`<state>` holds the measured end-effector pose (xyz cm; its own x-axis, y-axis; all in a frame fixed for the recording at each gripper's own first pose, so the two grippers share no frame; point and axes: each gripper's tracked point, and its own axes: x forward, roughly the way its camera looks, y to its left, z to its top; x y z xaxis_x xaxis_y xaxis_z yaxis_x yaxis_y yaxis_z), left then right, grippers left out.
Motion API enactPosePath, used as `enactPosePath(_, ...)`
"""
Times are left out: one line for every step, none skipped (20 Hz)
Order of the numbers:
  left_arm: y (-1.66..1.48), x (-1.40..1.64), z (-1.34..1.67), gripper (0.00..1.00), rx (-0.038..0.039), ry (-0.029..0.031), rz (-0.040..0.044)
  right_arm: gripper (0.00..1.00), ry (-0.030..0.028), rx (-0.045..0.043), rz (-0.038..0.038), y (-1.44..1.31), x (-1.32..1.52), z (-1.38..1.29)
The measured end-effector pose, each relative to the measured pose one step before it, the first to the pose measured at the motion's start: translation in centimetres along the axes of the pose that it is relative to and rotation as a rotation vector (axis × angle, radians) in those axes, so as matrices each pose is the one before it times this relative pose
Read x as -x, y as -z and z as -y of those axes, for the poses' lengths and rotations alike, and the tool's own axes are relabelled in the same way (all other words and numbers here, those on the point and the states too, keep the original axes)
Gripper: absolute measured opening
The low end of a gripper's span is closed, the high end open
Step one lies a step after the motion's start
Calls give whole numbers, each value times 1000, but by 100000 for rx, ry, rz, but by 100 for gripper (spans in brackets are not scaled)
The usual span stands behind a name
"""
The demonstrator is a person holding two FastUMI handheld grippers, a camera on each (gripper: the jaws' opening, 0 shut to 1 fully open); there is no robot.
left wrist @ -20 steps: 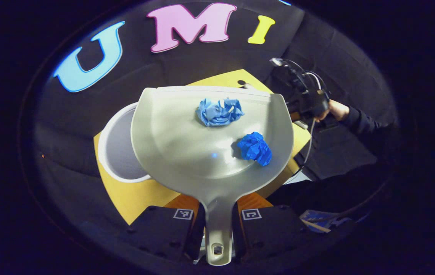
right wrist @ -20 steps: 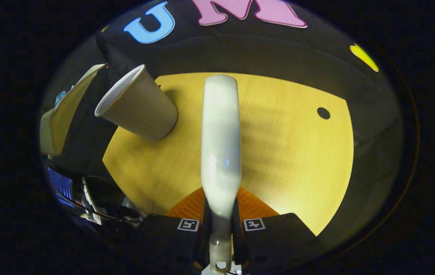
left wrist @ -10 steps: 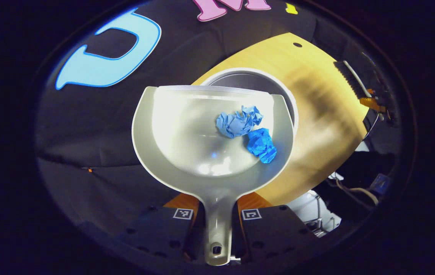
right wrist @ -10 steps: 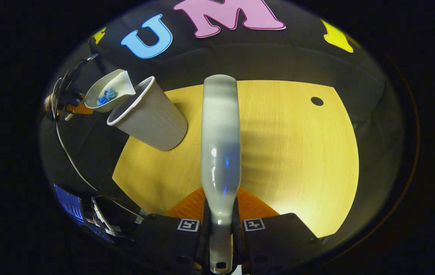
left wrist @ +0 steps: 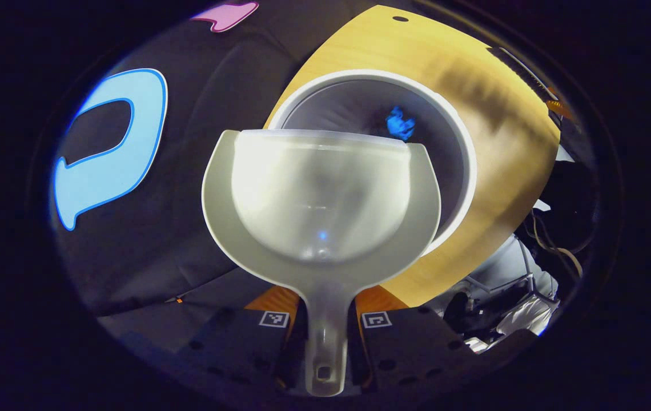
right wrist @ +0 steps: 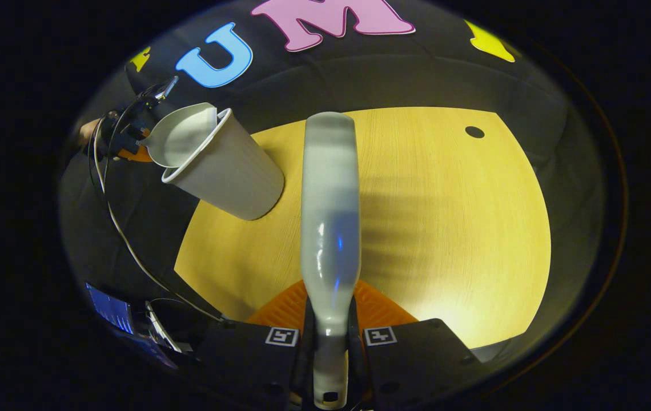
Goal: Pick up the small broom and dustpan from the desktop, sweep the trash into the dustpan with the broom, and then empty the trash into the garbage bin.
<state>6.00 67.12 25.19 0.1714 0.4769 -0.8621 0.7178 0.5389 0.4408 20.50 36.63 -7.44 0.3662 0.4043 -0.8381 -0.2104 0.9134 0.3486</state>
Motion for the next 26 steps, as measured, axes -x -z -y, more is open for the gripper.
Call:
enactPosePath(-30, -118, -421, 30, 3263, 492, 2173, 28, 29, -517, 8, -100, -31, -58)
enactPosePath(9, -19, 84, 30, 4369, 694, 2117, 28, 605, 165, 128, 62, 14, 65)
enactPosePath(246, 337, -44, 30, 4298, 451, 1937, 28, 594, 188, -395, 71, -160, 51)
enactPosePath(215, 410, -20, 30, 3244, -452, 2830, 28, 87, -546, -458, -44, 179, -42)
enactPosePath(282, 573, -394, 31, 3410, -724, 4501, 28, -266, -688, -119, -37, 150, -83)
enactPosePath(174, 747, 115, 30, 4798, -625, 4480, 28, 134, -193, 82, -105, 70, 69)
enactPosePath(127, 949, 370, 30, 5197, 2042, 4597, 28, 813, 315, 52, -60, 73, 184)
enactPosePath(189, 1347, 837, 30, 5663, 4664, 4460, 28, 1057, 158, 293, -95, -97, 23)
enactPosePath(-91, 1849, 1502, 30, 6228, 4948, 5156, 28, 860, -451, 495, -33, -21, -46)
enactPosePath(-355, 1521, 1565, 30, 4324, 3587, 5431, 28, 624, -543, 877, -44, -22, -165)
enactPosePath(-753, 1290, 1221, 30, 1359, 1790, 6973, 28, 939, -662, 802, 18, 75, -77)
enactPosePath(-875, 627, 1305, 30, 499, 1608, 7406, 28, 547, -874, 995, -68, 363, -136)
enactPosePath(-1102, 757, 1637, 30, 1007, 3967, 7774, 28, 675, -956, 987, -118, 281, -117)
enactPosePath(-628, 277, 2163, 30, 4543, 6187, 5365, 28, 720, -545, 741, -32, 177, -169)
enactPosePath(-563, -427, 2900, 29, 4857, 7941, 3614, 27, 1645, -401, 415, -53, 277, 172)
enactPosePath(-6, -772, 2745, 29, 5777, 6795, 811, 28, 1958, -373, 656, -14, 164, -234)
enactPosePath(221, -924, 2622, 30, 3678, 4986, 936, 27, 1922, 435, 608, -95, 131, -23)
enactPosePath(65, -1233, 1764, 30, 2038, 2224, 1311, 27, 2294, 1011, 697, 43, -139, 16)
enactPosePath(506, -1713, 1444, 30, 1484, 1334, 1018, 28, 1746, 832, 106, 121, -362, -84)
enactPosePath(426, -2015, 1253, 30, 3641, 720, 9, 28, 940, -316, -314, 113, -247, -81)
enactPosePath(610, -1986, 1287, 29, 3820, 1282, -1027, 27, 200, -888, -418, 10, -152, -231)
enactPosePath(456, -2210, 791, 30, 4184, 958, -1166, 28, -475, -559, -620, -96, 165, 61)
enactPosePath(880, -1667, 501, 29, 3331, 83, -1943, 28, -835, -242, -605, -3, -56, -38)
enactPosePath(846, -1821, 150, 30, 2573, -750, -1890, 28, -240, -55, 697, -18, 56, 85)
enactPosePath(929, -2028, -306, 30, 1406, -2819, -2661, 28, 1556, 483, -534, 139, 81, 103)
enactPosePath(1004, -1764, -423, 30, 2904, -2029, -2014, 27, 1378, 750, -2878, 242, 173, 27)
